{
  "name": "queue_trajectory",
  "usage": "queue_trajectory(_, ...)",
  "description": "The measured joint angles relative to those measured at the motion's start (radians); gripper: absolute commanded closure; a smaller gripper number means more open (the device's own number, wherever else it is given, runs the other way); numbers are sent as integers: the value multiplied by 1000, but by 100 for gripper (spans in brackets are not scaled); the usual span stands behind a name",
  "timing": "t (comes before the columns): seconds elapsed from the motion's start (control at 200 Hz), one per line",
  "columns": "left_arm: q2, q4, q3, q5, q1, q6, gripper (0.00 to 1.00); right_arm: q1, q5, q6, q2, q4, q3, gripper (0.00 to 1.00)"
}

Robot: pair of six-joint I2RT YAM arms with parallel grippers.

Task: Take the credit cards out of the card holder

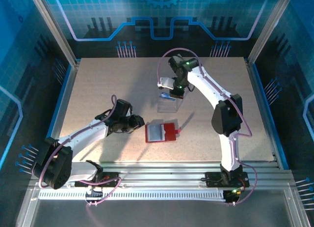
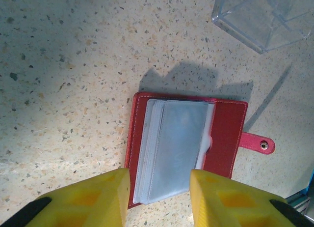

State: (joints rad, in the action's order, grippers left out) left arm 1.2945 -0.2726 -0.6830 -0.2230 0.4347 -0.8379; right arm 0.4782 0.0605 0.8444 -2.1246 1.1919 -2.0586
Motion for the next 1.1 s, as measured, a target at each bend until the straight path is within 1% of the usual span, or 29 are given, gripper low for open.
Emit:
queue_trajectory(0.14,0,0,0,0,-1,-1,62,-2,4,32,-66,74,-94,100)
queue_trajectory(0.305,0,-5,0,2,-2,-1,62,-2,26,53,-106,128,-140,100)
queue_trajectory(0.65,-16,-11,0,11,-6,-1,62,-2,31,59,-179,158,-158,100)
queue_trajectory(1.101,-43,-11,25,19,-10,-1,62,-1,56,58,-230,170,-158,100)
